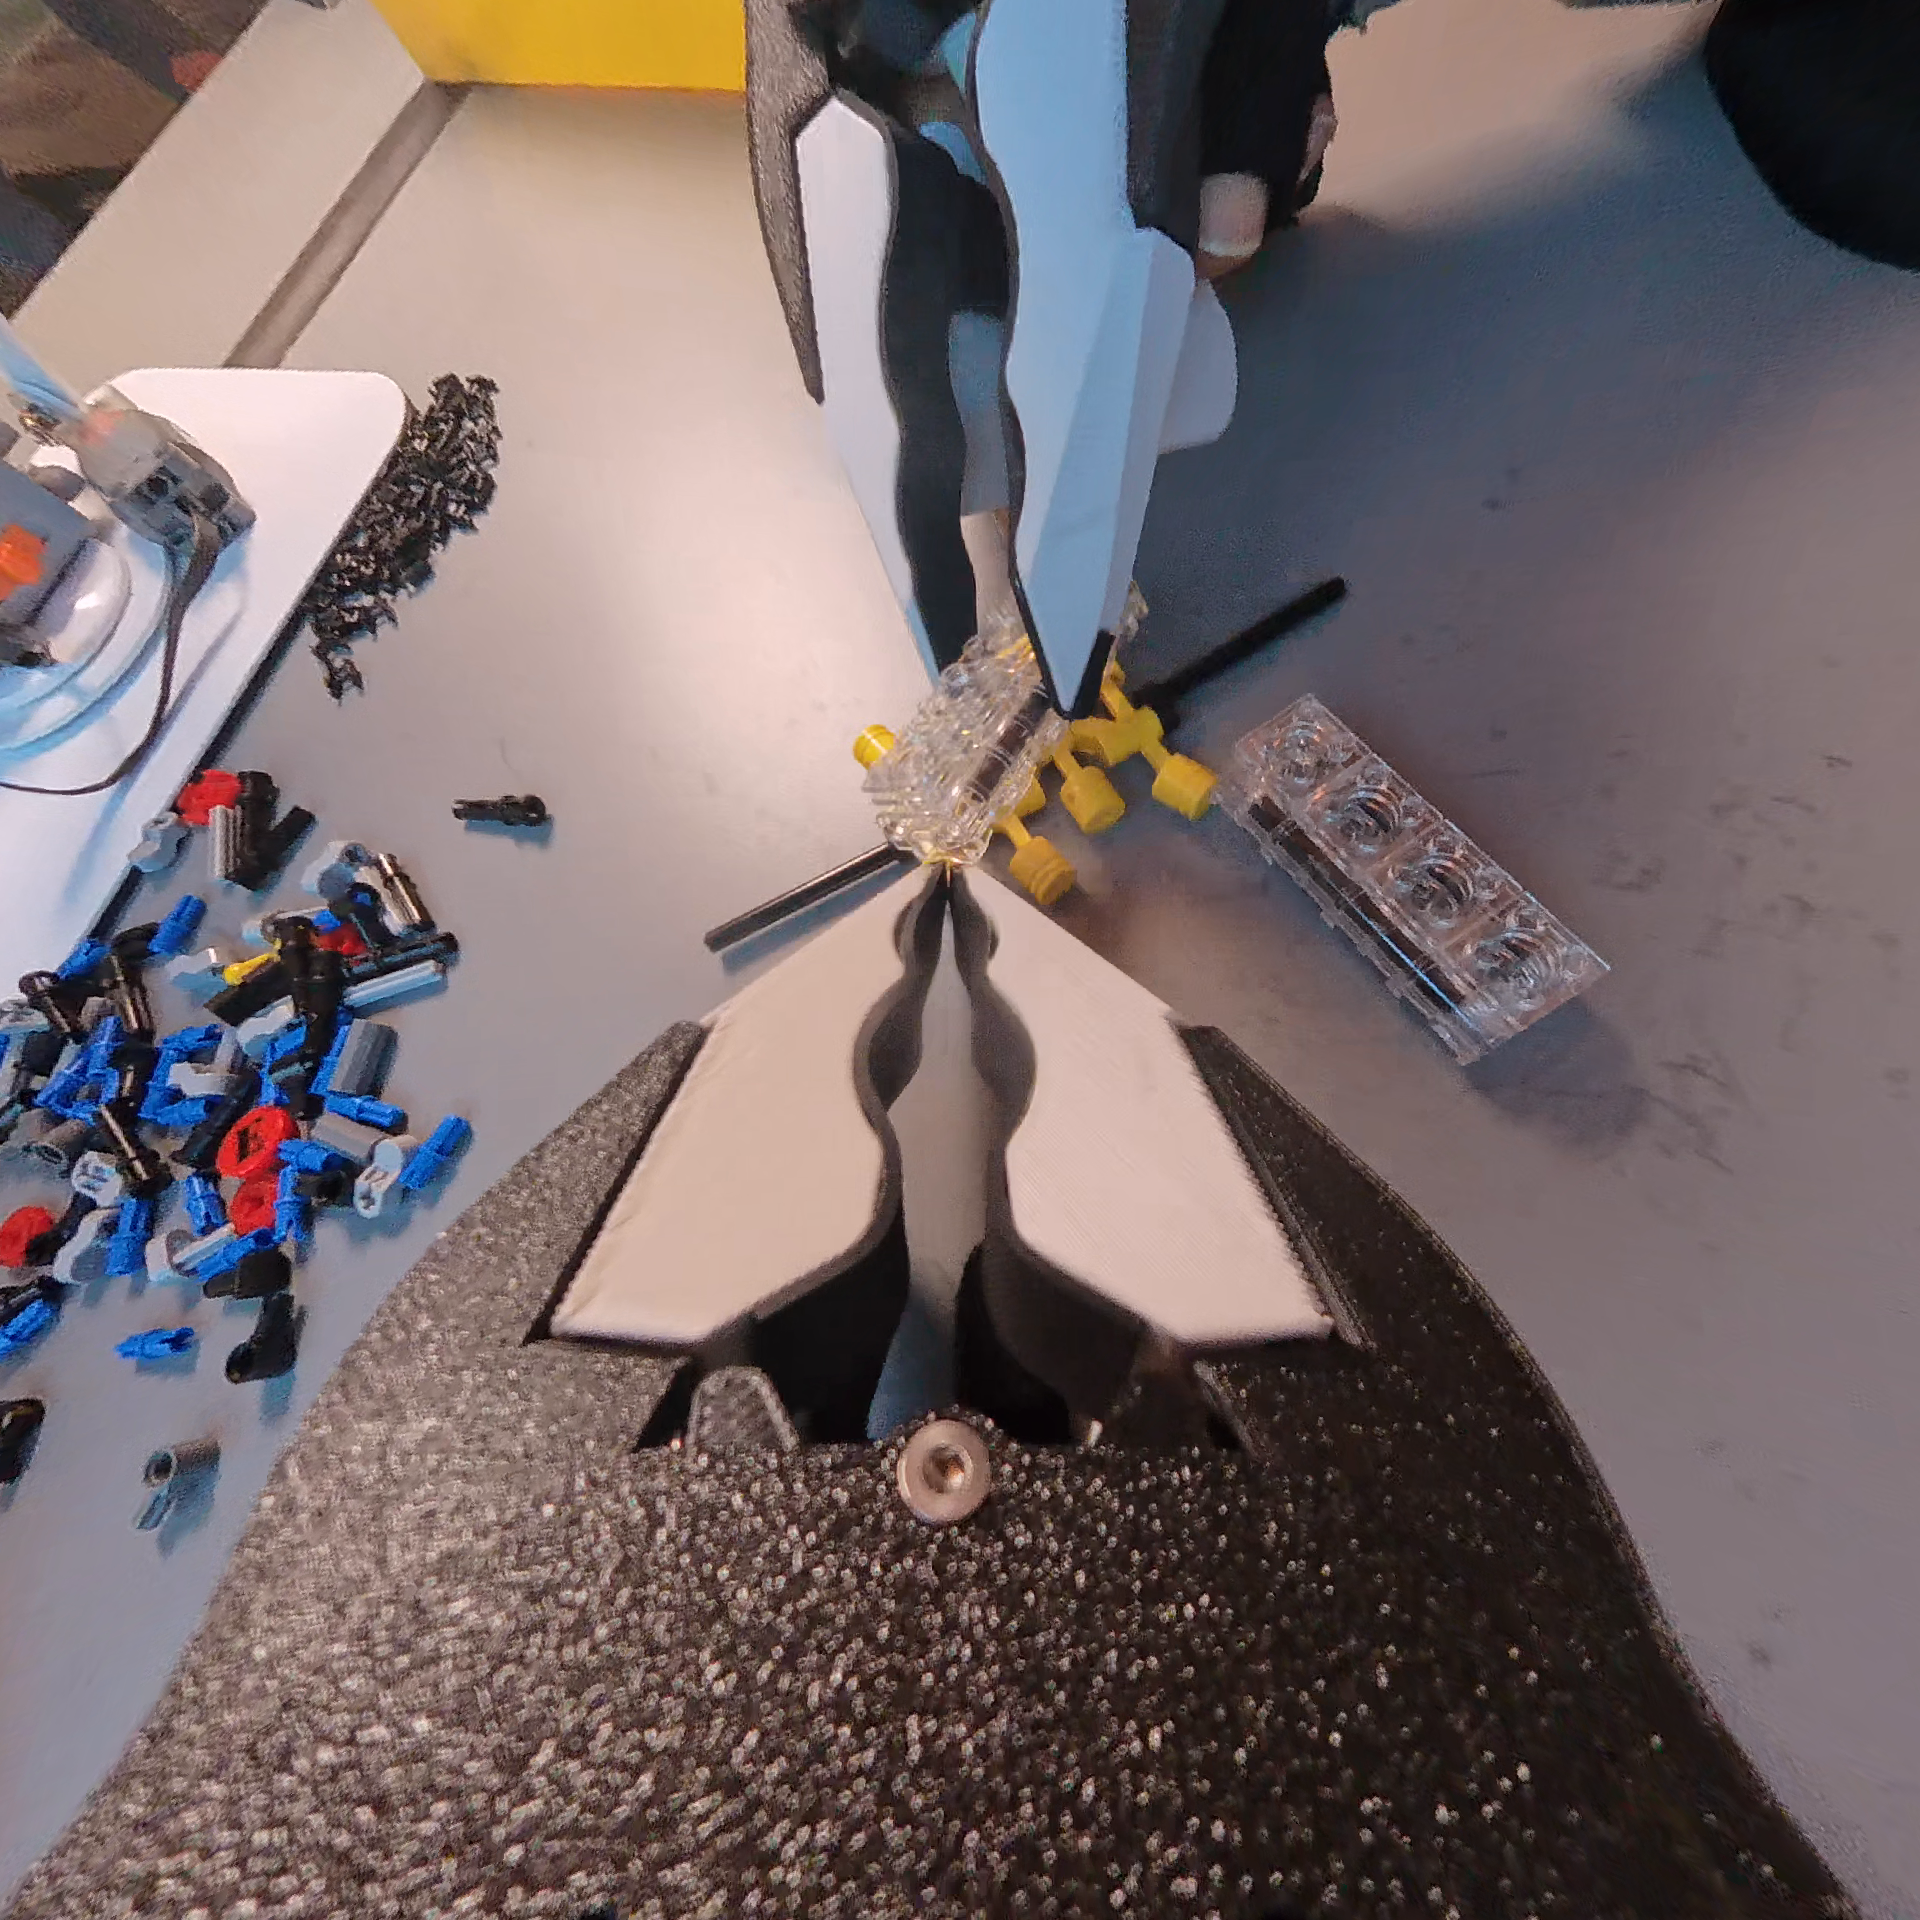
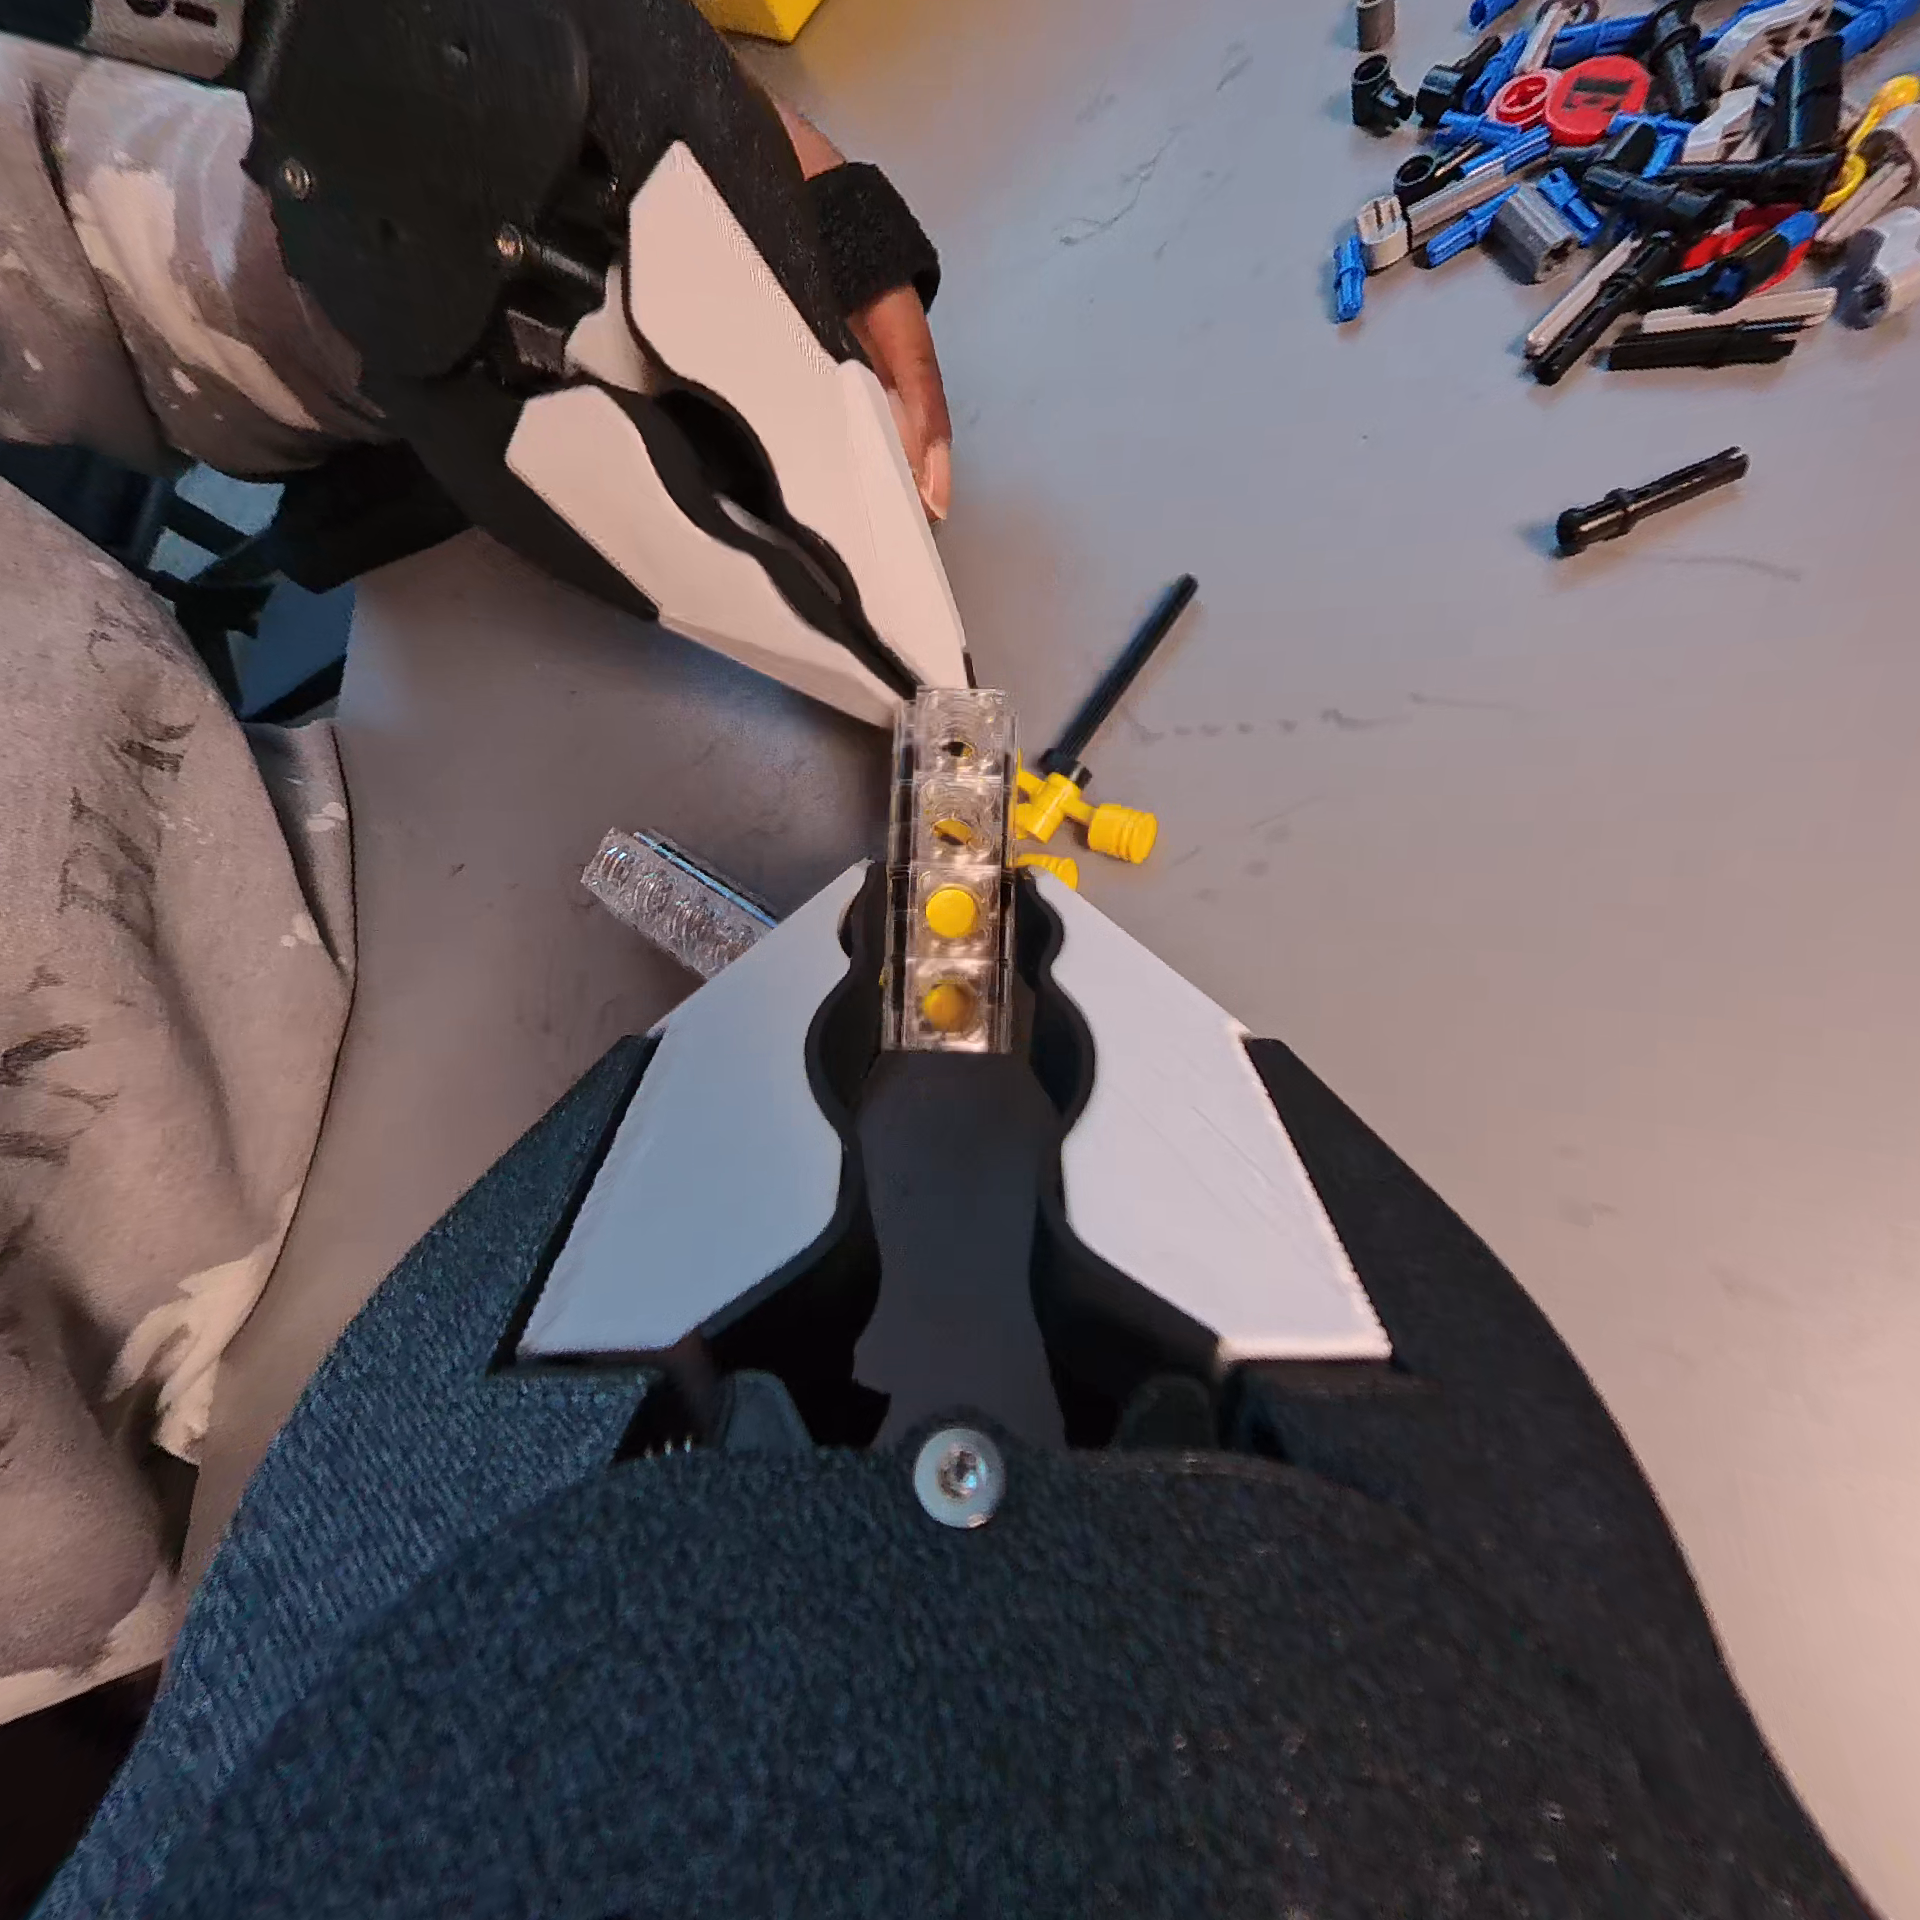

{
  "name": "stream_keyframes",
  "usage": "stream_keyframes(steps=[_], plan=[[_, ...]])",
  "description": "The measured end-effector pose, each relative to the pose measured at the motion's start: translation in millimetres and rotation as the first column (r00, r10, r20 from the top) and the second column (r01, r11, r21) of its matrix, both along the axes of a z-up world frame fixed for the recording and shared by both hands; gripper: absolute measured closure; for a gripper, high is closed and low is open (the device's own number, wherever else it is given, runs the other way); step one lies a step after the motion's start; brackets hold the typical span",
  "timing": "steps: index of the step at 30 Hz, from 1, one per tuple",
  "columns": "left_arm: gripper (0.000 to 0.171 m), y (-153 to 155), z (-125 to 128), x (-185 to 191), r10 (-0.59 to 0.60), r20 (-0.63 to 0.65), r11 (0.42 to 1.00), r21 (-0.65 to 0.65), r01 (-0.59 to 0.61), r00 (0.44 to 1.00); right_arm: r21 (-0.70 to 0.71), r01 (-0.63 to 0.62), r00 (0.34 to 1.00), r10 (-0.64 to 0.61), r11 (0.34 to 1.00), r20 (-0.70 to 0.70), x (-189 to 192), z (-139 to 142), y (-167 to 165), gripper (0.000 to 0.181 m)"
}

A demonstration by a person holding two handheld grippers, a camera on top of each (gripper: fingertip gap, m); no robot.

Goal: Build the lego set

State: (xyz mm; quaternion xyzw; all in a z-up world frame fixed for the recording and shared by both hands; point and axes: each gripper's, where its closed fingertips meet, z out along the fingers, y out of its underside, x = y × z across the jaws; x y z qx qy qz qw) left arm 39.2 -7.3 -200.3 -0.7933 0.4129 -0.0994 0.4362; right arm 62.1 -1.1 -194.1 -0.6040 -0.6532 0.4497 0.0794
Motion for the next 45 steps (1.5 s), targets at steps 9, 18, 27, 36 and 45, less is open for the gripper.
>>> stream_keyframes(steps=[9, 18, 27, 36, 45], plan=[[0.168, 9, 7, -10, -0.046, 0.024, 0.999, 0.022, 0.045, 0.999, 0.079, -0.054, 0.998, 0.055, 0.995, -0.012, 4, -2, -5, 0.158], [0.154, -10, -6, -8, -0.363, -0.086, 0.932, -0.031, 0.361, 0.928, 0.137, -0.105, 0.993, 0.111, 0.985, -0.032, 7, -3, -7, 0.157], [0.156, -3, -6, 10, -0.505, -0.120, 0.857, 0.041, 0.513, 0.855, 0.143, -0.129, 0.990, 0.136, 0.981, -0.045, 9, -3, -7, 0.157], [0.157, -4, 2, 14, -0.530, -0.046, 0.843, 0.076, 0.532, 0.847, 0.147, -0.166, 0.983, 0.176, 0.975, -0.058, 13, -2, -10, 0.158], [0.156, -6, 6, 18, -0.578, -0.009, 0.813, 0.076, 0.577, 0.816, 0.158, -0.198, 0.975, 0.211, 0.968, -0.070, 17, 0, -12, 0.158]])
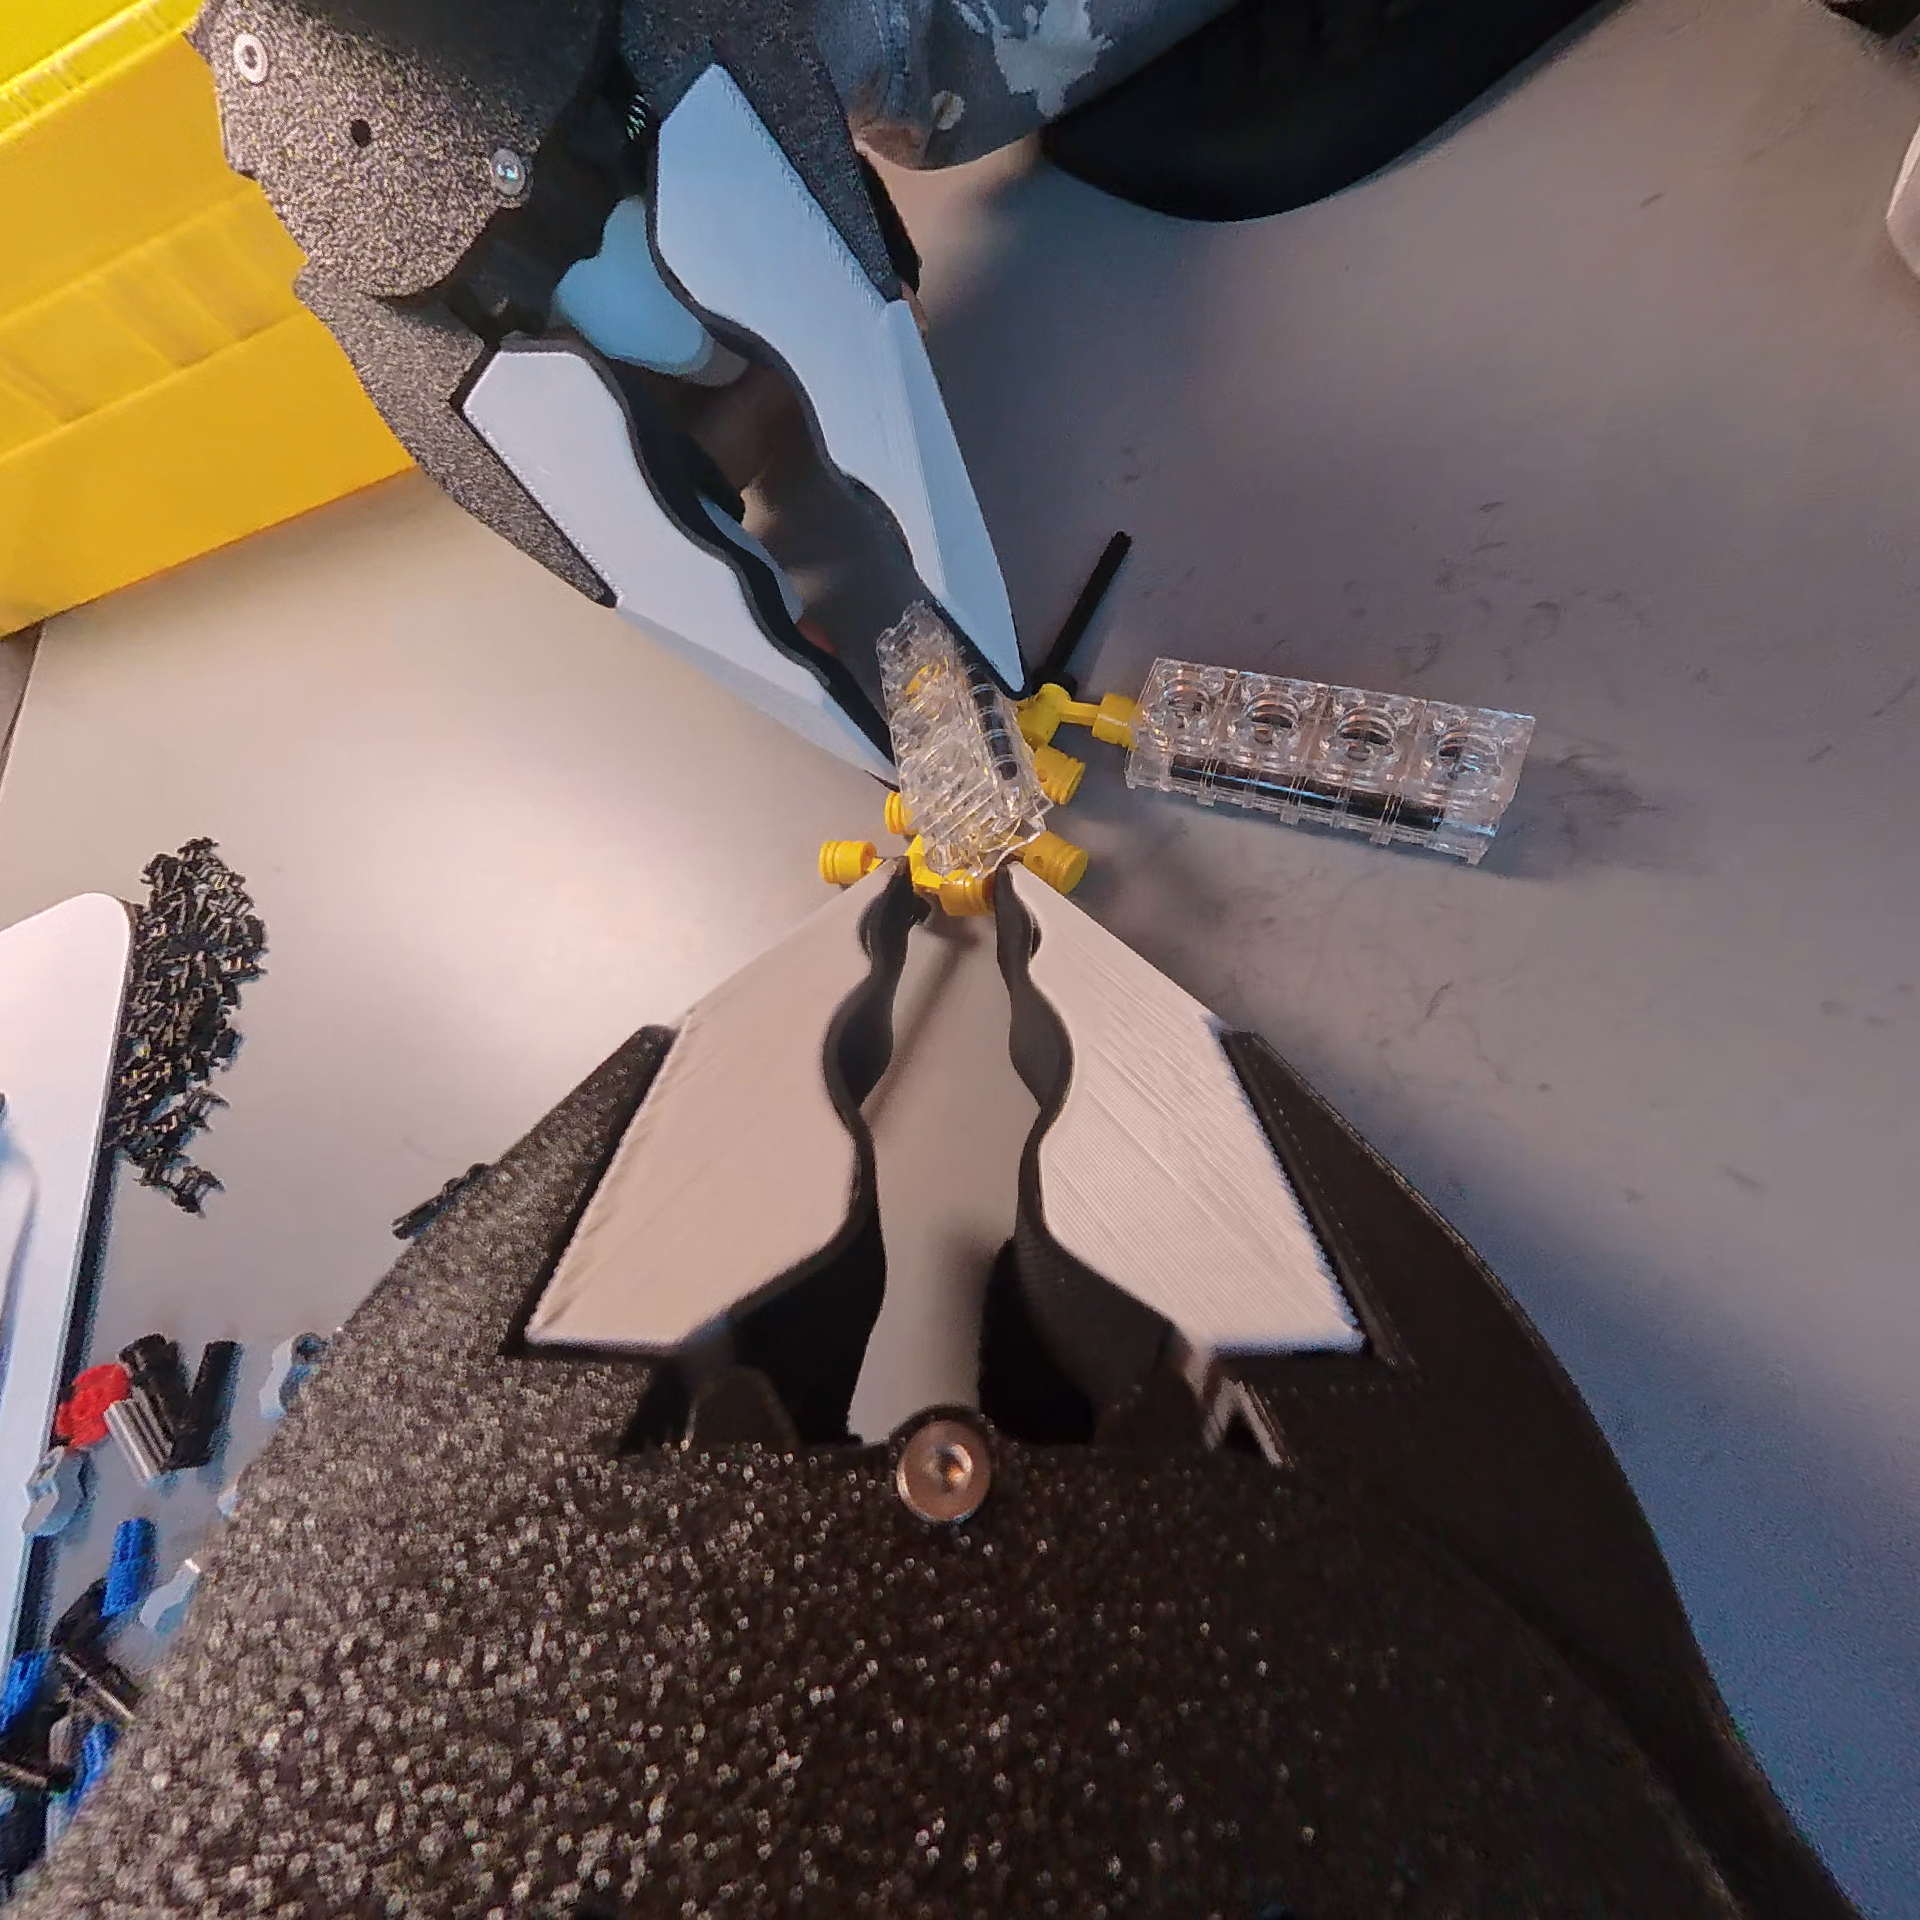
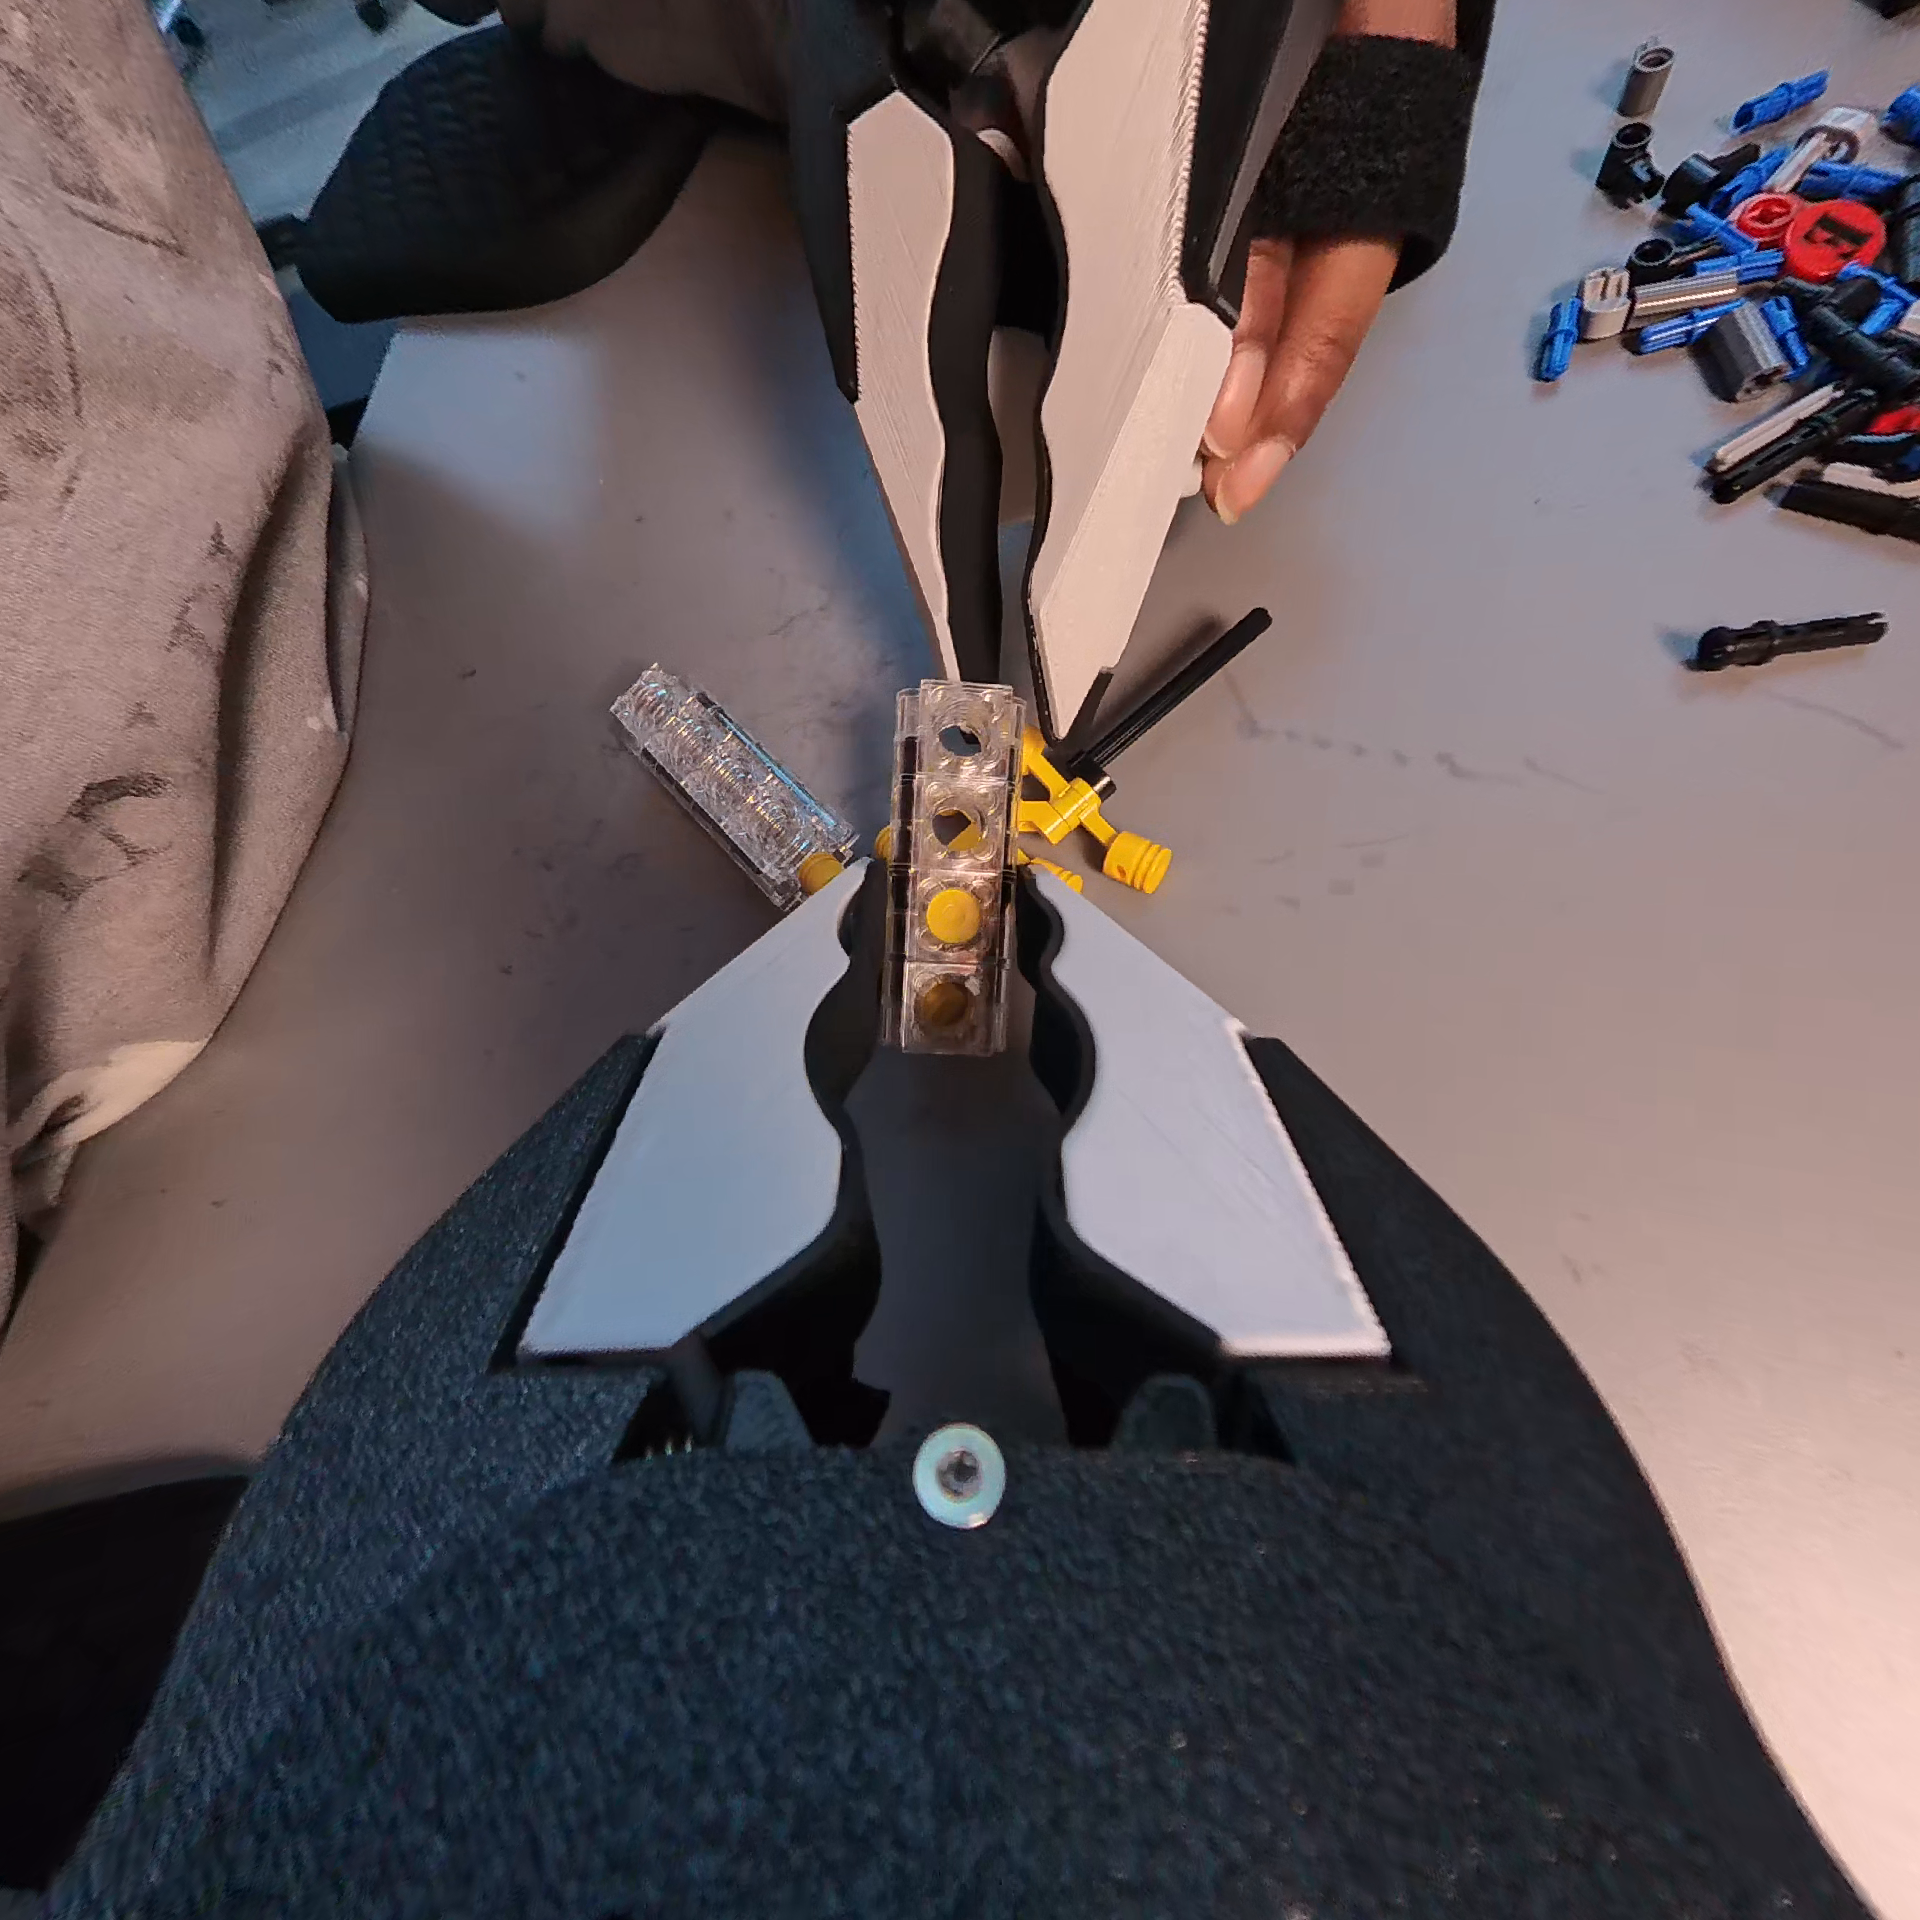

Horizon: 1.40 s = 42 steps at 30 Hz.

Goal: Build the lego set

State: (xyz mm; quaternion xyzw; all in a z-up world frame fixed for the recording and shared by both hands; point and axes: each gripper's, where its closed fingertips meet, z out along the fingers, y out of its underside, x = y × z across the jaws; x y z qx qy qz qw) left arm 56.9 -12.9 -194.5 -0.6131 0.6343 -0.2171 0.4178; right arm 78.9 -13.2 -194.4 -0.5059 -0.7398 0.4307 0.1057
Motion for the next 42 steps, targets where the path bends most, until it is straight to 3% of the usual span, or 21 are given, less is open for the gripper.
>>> stream_keyframes(steps=[3, 10, 17, 22, 25, 31, 37, 42], plan=[[0.166, 1, -1, 0, -0.020, -0.007, 1.000, 0.004, 0.020, 1.000, 0.004, -0.041, 0.999, 0.041, 0.999, 0.009, 6, -2, -4, 0.157], [0.166, 6, -4, 0, -0.044, -0.043, 0.999, 0.020, 0.045, 0.998, 0.018, -0.076, 0.997, 0.076, 0.997, 0.002, 9, -2, -9, 0.157], [0.135, 4, -11, -5, -0.113, -0.153, 0.994, -0.029, 0.109, 0.982, 0.016, -0.112, 0.994, 0.112, 0.994, 0.002, 10, -2, -13, 0.157], [0.134, -1, -13, 6, -0.177, -0.144, 0.980, -0.119, 0.161, 0.974, 0.034, -0.142, 0.990, 0.142, 0.989, -0.008, 12, -2, -17, 0.157], [0.148, -7, -15, 8, -0.193, -0.119, 0.963, -0.212, 0.165, 0.974, 0.045, -0.159, 0.987, 0.160, 0.986, -0.014, 12, -2, -20, 0.157], [0.148, -12, -13, 9, -0.132, -0.069, 0.932, -0.347, 0.100, 0.989, 0.086, -0.174, 0.984, 0.177, 0.981, -0.031, 11, -2, -22, 0.158], [0.149, -17, -11, 6, -0.001, -0.059, 0.844, -0.536, -0.031, 0.998, 0.176, -0.174, 0.981, 0.186, 0.969, -0.049, 6, -3, -22, 0.158], [0.150, -22, -6, 2, 0.134, -0.062, 0.674, -0.726, -0.137, 0.989, 0.311, -0.149, 0.980, 0.182, 0.939, -0.077, 3, -2, -25, 0.158]])
